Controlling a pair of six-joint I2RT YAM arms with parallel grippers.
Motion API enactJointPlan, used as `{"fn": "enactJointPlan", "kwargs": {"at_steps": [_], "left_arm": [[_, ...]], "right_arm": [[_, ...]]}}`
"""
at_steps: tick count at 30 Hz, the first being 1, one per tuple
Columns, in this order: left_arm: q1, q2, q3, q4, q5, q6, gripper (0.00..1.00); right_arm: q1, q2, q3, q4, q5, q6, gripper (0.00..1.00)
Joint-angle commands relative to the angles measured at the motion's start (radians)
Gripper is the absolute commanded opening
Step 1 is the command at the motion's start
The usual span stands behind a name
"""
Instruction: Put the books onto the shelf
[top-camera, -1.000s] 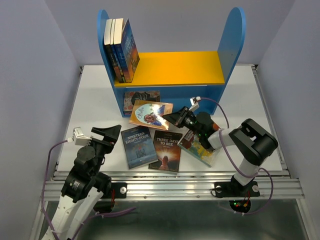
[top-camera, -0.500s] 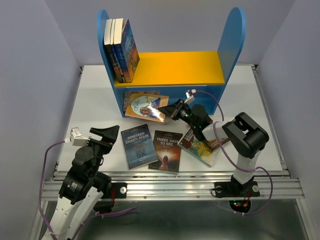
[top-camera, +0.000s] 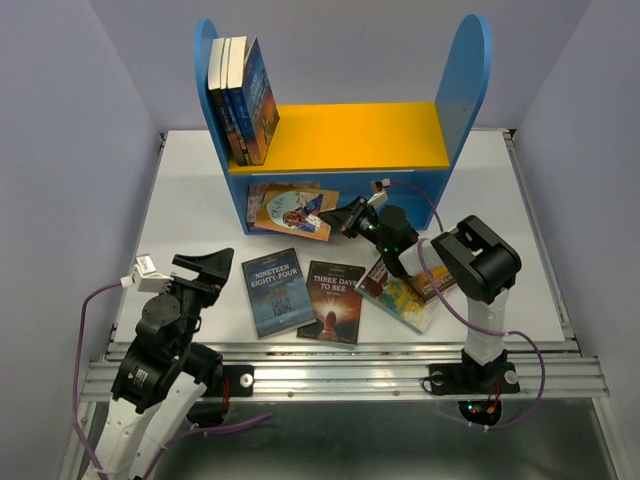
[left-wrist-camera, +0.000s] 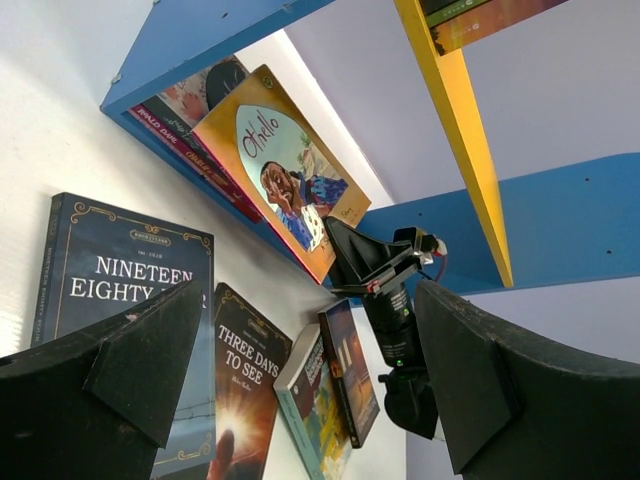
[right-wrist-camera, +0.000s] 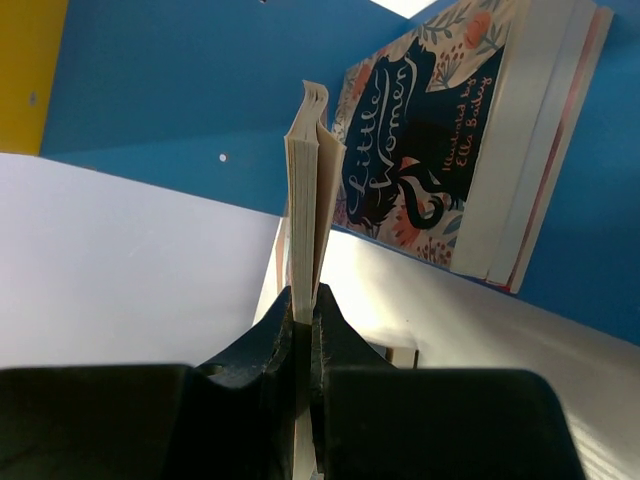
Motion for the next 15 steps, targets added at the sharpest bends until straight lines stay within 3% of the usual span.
{"fn": "enactJointPlan", "kwargs": {"at_steps": [1, 15], "left_arm": [[-0.003, 0.03, 0.025, 0.03, -0.013, 0.028, 0.99], [-0.003, 0.072, 0.017, 0.062, -0.012, 0.033, 0.99]], "right_arm": [[-0.012, 0.03, 0.065, 0.117, -0.016, 0.022, 0.01], [-0.022, 0.106, 0.172, 0.027, -0.03, -0.007, 0.01]]}}
